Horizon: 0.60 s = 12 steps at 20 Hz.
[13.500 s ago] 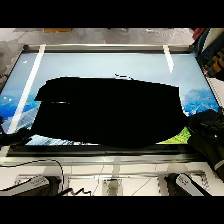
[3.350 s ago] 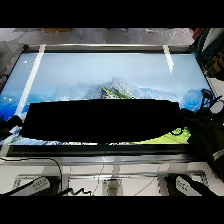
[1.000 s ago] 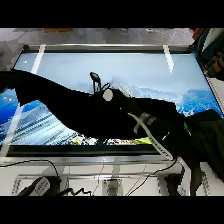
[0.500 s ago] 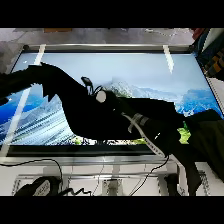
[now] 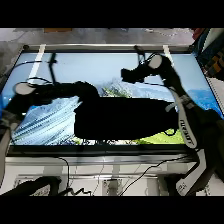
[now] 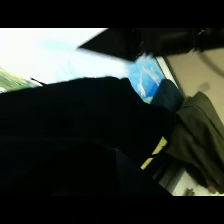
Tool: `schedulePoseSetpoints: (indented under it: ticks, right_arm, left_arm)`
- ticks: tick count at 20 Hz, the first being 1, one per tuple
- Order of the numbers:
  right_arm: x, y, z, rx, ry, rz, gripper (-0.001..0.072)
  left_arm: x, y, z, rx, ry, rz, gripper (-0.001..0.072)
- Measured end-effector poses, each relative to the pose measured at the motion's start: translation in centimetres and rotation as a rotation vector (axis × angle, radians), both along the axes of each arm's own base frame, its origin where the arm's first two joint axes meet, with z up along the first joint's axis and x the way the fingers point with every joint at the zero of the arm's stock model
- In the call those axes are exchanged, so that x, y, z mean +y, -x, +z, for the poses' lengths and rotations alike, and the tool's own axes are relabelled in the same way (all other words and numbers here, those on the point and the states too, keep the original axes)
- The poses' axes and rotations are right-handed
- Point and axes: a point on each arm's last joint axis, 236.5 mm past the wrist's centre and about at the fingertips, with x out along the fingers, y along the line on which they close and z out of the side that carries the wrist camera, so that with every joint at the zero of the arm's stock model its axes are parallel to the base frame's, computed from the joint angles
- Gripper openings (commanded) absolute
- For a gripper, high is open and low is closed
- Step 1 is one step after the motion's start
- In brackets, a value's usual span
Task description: Fold the clothes and pants, and hang the long-sleeved shirts on hangers.
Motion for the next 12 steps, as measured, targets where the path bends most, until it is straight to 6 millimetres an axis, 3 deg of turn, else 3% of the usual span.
schedulePoseSetpoints:
  ticks: [1, 2, 3, 6, 8, 10, 12]
  right_arm:
    - [-1.9, -0.3, 0.8, -0.007, 0.004, -0.028, 0.0024]
    - [-3.7, -0.4, 1.5, -0.01, 0.012, -0.053, 0.0024]
    - [-5.0, -0.5, 2.1, -0.017, 0.014, -0.074, 0.0024]
    - [-7.3, -0.3, 2.8, -0.012, 0.026, -0.1, 0.0024]
    - [-8.0, -0.2, 3.0, -0.011, 0.034, -0.107, 0.0024]
    - [-8.4, 0.0, 3.1, -0.01, 0.042, -0.104, 0.0024]
    - [-8.7, 0.2, 2.9, -0.007, 0.058, -0.093, 0.0024]
  left_arm:
    - [-1.9, 0.1, -0.9, 0.028, 0.016, -0.011, 0.0184]
    - [-3.4, 0.3, -1.6, 0.054, 0.033, -0.021, 0.0486]
    - [-4.8, 0.6, -2.3, 0.074, 0.039, -0.036, 0.07]
    - [-6.5, 1.1, -3.3, 0.078, 0.038, -0.065, 0.0712]
    - [-5.6, 0.6, -3.5, 0.051, 0.022, -0.067, 0.071]
    - [-2.7, -0.5, -4.3, 0.026, -0.035, -0.047, 0.0698]
    - [1.5, -1.3, -5.9, 0.036, -0.119, -0.03, 0.0698]
